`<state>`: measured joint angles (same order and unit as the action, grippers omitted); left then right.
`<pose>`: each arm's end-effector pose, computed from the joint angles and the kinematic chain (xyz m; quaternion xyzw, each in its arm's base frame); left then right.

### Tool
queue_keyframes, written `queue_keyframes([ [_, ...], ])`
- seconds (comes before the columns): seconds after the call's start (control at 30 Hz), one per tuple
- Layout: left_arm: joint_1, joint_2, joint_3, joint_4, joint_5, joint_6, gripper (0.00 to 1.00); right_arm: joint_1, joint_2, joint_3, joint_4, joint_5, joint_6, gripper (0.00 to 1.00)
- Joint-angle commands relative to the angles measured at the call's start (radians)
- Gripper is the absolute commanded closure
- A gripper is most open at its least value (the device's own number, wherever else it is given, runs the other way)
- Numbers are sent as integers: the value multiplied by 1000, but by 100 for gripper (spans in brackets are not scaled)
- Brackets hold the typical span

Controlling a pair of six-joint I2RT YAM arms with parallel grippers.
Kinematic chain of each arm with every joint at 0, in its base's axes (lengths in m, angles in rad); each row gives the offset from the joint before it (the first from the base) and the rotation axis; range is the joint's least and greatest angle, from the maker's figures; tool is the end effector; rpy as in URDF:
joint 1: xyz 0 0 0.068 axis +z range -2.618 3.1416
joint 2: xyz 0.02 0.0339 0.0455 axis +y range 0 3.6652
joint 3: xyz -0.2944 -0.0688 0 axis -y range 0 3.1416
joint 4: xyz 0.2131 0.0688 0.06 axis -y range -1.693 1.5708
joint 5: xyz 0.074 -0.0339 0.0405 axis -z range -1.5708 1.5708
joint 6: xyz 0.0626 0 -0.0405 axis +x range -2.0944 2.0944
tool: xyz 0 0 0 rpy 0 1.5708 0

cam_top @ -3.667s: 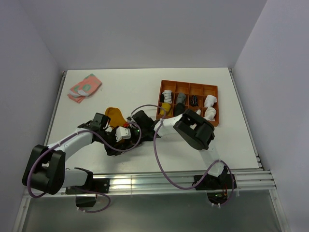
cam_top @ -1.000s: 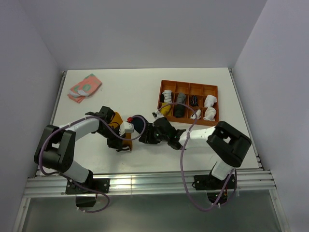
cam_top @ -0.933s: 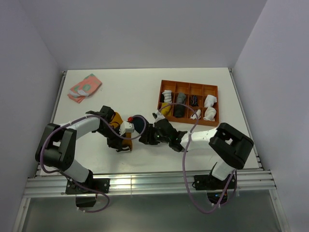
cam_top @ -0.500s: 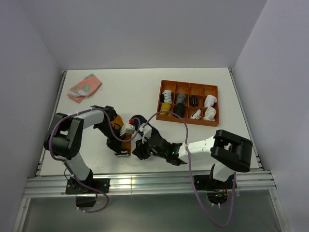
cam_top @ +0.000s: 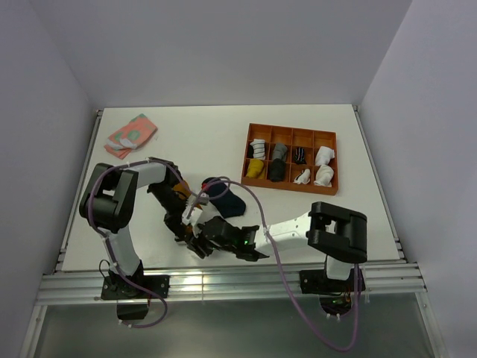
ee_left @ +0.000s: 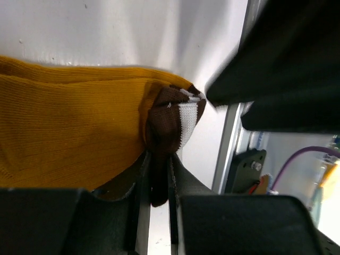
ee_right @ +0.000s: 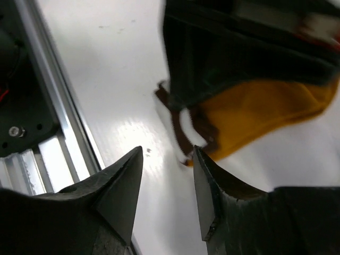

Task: Roll the socks
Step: Roll the sock at the center of the board.

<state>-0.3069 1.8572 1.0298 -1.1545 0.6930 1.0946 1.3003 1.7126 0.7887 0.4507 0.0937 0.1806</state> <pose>0.2193 -0.1115 0.1677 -0.5407 -0.7485 0.3807 0.0497 0.1016 0.3446 0.2089 -0.4319 0.7351 0.3220 0.4116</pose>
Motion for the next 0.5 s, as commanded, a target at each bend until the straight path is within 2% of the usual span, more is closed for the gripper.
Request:
queue_keyframes([
  [0.0,-4,25,35,-48,5,-12,91,34,24,87,11,29,-121,49],
  [0.13,-5,39,47,-60,5,-18,90,48,54,128,-18,55,-168,45],
  [0.47,-5,56,55,-65,0,-24,90,57,139,181,-69,84,-220,45],
])
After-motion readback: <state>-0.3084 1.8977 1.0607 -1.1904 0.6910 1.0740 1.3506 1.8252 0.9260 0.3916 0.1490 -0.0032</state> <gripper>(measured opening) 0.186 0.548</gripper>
